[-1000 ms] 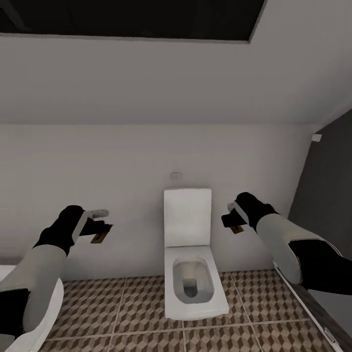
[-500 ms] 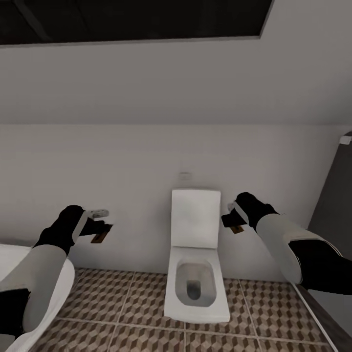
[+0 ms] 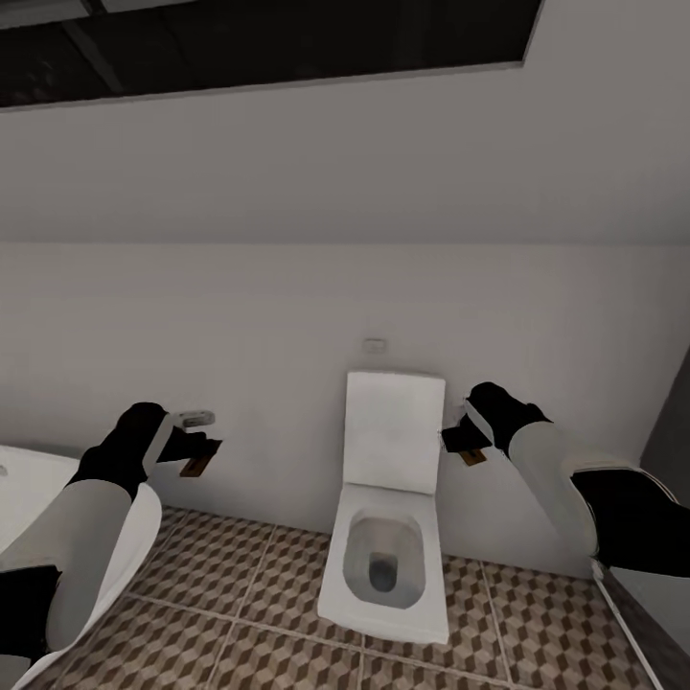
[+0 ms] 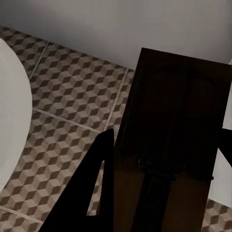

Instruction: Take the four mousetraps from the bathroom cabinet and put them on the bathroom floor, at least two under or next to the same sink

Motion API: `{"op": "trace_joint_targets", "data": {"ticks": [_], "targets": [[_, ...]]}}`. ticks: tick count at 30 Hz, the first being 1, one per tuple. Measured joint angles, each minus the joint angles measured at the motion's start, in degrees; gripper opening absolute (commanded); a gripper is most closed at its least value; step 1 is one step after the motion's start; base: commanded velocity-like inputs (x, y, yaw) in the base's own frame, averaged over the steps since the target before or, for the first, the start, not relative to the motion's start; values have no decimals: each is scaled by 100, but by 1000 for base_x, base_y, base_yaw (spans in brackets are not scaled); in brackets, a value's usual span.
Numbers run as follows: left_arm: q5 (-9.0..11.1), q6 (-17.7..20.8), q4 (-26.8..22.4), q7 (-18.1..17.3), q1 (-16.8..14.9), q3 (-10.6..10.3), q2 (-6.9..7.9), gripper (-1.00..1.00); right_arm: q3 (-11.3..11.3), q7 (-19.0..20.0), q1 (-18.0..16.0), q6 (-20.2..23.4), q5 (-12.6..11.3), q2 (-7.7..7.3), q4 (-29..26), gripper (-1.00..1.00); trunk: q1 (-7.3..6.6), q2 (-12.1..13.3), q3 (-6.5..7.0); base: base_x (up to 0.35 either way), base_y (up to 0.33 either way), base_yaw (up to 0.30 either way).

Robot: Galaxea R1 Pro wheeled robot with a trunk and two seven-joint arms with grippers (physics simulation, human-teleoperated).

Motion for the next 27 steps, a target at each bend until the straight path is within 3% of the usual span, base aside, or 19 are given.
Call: {"op": "trace_joint_targets", "data": {"ticks": [6, 9, 15, 27], "targets": [[3, -1, 11, 1, -1, -2, -11, -100, 1, -21, 1, -83, -11, -255, 213, -100, 0, 0, 3, 0, -23, -24], [8, -2, 23, 1, -2, -3, -20, -100, 4, -47, 1, -322, -7, -361, 493, -100, 0, 0, 13, 0, -5, -153], [8, -3, 21, 1, -2, -3, -52, -100, -4, -62, 0, -560, -8, -428, 703, -100, 0, 0, 40, 0, -1, -194], [7, -6, 28, 1, -2, -3, -58, -100, -5, -64, 0, -604, -15, -493, 746, -100, 0, 0, 101, 0, 0, -203]]}}
